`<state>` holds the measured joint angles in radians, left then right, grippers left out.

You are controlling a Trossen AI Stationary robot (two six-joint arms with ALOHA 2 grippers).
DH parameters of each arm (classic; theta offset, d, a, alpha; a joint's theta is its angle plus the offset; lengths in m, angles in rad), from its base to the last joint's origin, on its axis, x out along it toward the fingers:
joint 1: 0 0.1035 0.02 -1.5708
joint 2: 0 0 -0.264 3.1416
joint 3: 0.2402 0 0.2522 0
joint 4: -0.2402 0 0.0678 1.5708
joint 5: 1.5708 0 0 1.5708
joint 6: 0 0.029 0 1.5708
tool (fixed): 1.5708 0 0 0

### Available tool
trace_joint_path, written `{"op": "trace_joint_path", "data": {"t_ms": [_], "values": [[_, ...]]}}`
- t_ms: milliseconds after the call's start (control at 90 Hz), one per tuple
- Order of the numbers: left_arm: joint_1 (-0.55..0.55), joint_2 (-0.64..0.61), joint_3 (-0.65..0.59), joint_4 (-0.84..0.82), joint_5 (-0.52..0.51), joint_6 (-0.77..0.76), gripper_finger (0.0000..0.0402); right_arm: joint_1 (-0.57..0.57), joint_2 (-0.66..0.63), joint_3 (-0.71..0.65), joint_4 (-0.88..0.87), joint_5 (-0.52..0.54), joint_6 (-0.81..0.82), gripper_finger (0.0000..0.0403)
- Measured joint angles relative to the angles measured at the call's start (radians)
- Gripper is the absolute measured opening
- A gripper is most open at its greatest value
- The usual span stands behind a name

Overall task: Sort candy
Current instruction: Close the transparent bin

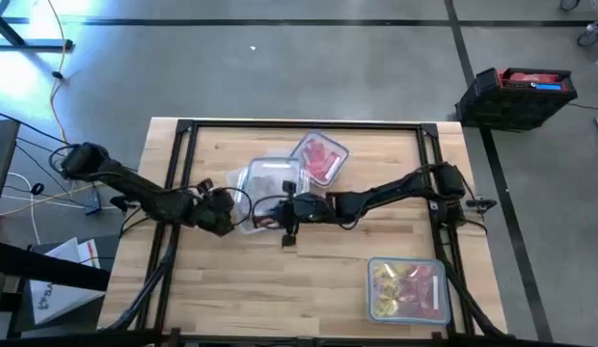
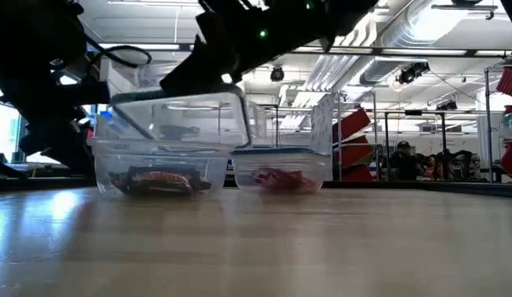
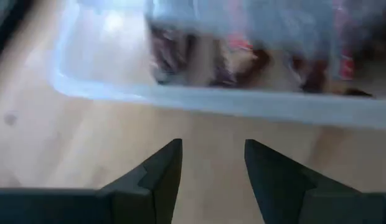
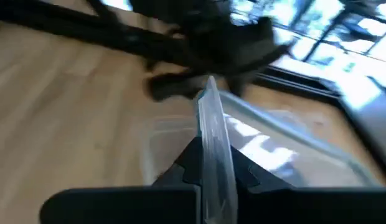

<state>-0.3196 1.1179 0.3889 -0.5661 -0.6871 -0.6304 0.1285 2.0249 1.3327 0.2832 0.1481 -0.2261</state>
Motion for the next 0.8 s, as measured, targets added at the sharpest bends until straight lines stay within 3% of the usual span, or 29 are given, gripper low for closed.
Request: {"op": "trace_joint_path", "data": {"t_ms": [256, 800], "values": [[-0.001, -0.012, 0.000, -0.155, 0.000, -0.085, 0.0158, 0.001, 0.068, 0.000, 0.032, -0.215, 0.002, 0.0000], [-0.004, -0.068, 0.000, -0.179, -0.012, -0.119, 0.0158, -0.074, 0.078, 0.028, 0.020, -0.264, -0.114, 0.0000]]}}
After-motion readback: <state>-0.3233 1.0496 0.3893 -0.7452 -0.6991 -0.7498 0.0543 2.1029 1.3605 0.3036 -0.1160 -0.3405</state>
